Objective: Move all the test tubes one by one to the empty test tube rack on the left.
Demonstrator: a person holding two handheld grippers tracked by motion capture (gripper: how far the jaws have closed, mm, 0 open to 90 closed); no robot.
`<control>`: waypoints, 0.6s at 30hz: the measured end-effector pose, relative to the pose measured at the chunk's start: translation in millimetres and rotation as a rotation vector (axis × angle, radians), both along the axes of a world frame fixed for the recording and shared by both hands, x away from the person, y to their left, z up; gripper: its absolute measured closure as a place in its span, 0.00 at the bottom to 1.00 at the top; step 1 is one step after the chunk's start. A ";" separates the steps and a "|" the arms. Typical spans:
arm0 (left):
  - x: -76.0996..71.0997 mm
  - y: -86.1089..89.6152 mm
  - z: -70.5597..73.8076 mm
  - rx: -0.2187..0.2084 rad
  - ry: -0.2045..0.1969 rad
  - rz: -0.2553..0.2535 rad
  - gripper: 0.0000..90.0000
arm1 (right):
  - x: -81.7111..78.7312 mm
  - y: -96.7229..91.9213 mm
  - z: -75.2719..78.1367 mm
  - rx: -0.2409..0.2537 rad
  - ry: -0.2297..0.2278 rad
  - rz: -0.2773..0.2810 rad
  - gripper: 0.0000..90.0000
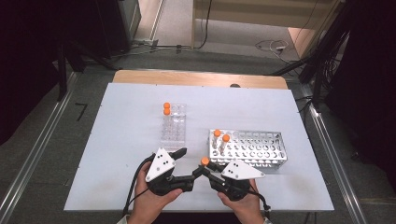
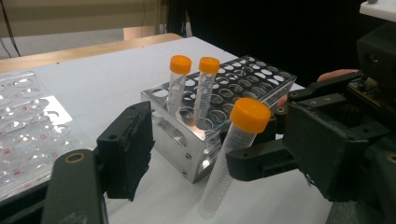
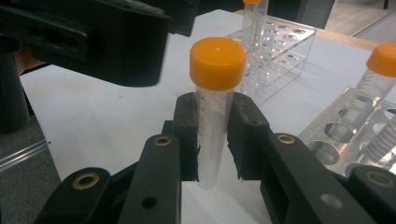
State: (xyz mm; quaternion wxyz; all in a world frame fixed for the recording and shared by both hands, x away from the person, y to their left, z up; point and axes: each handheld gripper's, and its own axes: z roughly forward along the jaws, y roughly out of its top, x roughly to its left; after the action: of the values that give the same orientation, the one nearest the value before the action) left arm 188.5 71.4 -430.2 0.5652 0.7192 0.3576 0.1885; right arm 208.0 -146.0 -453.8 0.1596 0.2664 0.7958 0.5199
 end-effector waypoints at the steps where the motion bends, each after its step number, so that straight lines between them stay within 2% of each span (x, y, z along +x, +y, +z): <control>1: 0.0 -1.2 -0.3 0.003 -0.007 -0.002 0.32 | -0.2 1.0 0.0 0.000 0.001 0.001 0.80; 8: 1.5 -7.5 -3.4 0.034 -0.022 -0.021 0.46 | -1.5 5.3 0.4 0.002 0.002 0.011 0.80; 13: 2.7 -8.8 -4.6 0.032 -0.027 -0.033 0.59 | -1.9 6.8 0.1 0.000 0.001 0.018 0.80; 18: 1.8 -11.3 -5.7 0.045 -0.032 -0.048 0.68 | -1.1 6.9 -0.2 -0.001 0.002 0.017 0.80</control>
State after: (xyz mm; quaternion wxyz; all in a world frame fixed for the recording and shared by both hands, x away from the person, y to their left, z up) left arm 190.4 60.1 -435.9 0.5590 0.7369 0.3267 0.1944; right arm 206.9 -139.2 -454.0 0.1545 0.2600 0.7983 0.5208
